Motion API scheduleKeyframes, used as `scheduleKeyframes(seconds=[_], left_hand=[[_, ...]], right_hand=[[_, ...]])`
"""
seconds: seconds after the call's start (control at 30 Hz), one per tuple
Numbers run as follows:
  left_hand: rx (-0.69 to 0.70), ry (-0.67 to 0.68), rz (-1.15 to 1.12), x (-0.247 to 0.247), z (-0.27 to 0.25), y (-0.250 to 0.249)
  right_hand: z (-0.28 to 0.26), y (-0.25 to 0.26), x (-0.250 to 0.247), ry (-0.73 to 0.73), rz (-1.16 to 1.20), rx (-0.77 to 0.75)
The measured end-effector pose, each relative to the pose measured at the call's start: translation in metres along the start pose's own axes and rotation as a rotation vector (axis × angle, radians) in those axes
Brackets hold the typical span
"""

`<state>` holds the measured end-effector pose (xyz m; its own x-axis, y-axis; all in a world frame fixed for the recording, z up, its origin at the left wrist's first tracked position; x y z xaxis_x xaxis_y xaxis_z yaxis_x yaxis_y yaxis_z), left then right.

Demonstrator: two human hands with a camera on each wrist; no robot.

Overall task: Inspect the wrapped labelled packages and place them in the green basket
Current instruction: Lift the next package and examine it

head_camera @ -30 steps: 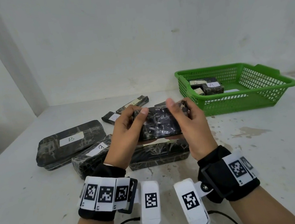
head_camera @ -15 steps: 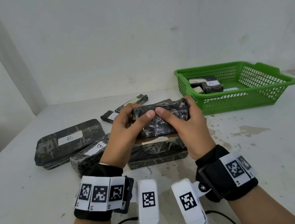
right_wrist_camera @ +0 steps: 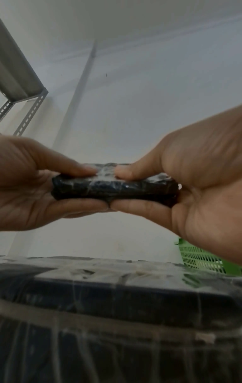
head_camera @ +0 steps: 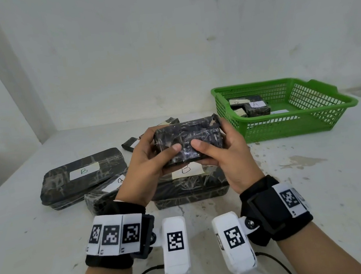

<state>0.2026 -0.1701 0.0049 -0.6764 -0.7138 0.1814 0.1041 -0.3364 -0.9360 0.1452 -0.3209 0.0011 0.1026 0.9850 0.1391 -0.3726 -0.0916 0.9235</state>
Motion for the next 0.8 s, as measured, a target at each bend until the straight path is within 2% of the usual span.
scheduleKeyframes(seconds=[0.1, 0.23, 0.37, 0.6, 0.8], left_hand=[[0.010, -0.017, 0.002, -0.0001, -0.0003, 0.0013], [0.012, -0.018, -0.065, -0.0015, 0.0008, 0.0005], [0.003, 0.031, -0.088, -0.0017, 0.0021, 0.0013], [0.082, 0.010, -0.107, -0.0043, 0.0025, -0.0033], [0.032, 0.130, -0.136, -0.0022, 0.0013, -0.0065]], right_hand=[[0.0007, 0.0003, -0.0002, 0.002, 0.006, -0.014], [0.0020, -0.0010, 0.0021, 0.091, 0.051, 0.017], [0.0033, 0.0004, 0.0005, 0.074, 0.023, -0.025], [0.0033, 0.0042, 0.0071, 0.148, 0.183, -0.023], [0.0050, 0.0051, 0.0004, 0.115, 0.233, -0.040]])
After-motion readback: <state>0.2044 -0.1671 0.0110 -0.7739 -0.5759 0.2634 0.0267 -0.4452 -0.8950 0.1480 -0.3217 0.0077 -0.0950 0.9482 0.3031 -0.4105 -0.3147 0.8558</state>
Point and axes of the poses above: each hand's wrist, its own z-axis towards the middle knuckle, its own x-axis out of the palm, y = z × x, the point moved 5 cm from there along z, towards the middle knuckle, and after that the axes turned 9 degrees about y, right-handed, at the moved point
